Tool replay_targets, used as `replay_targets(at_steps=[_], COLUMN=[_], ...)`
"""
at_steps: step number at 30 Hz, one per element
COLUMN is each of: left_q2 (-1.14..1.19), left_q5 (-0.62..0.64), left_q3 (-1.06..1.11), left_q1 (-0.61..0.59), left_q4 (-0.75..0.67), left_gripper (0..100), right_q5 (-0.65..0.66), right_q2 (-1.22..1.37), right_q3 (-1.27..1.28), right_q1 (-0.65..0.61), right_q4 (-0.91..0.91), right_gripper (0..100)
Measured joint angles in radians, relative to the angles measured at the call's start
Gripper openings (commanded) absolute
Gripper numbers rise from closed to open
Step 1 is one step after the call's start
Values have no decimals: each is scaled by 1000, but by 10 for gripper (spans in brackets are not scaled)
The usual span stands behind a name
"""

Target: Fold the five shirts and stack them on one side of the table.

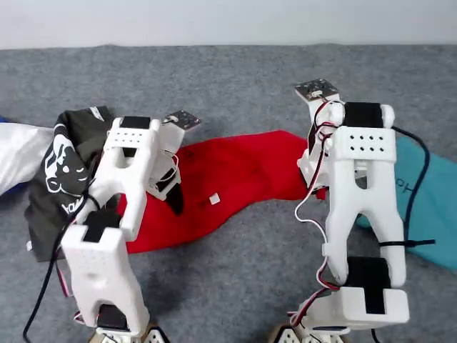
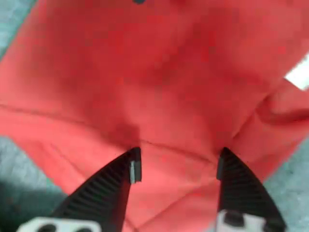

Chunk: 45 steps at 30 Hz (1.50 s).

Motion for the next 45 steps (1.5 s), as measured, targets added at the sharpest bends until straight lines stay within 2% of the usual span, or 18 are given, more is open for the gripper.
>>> replay_targets(at_steps=[3,9,15,24,31,35,41,45], left_q2=[49,63,64,68,54,-35,-114,-115], left_q5=[0,0,0,0,0,8,-6,-75], left_q3=[-29,-41,-46,-77,-308,-379,-282,-140], left_q1=[0,2,6,6,5,5,5,26], left_q4=[0,0,2,35,199,227,227,226], left_gripper=[236,97,8,5,4,4,20,112], right_q5=[0,0,0,0,0,0,0,0], right_q2=[0,0,0,0,-38,-110,-166,-166], right_q3=[0,0,0,0,0,0,0,0], right_q1=[3,3,3,3,3,3,3,3], right_q4=[0,0,0,0,0,0,0,0], right_gripper=[10,10,10,10,10,10,10,10])
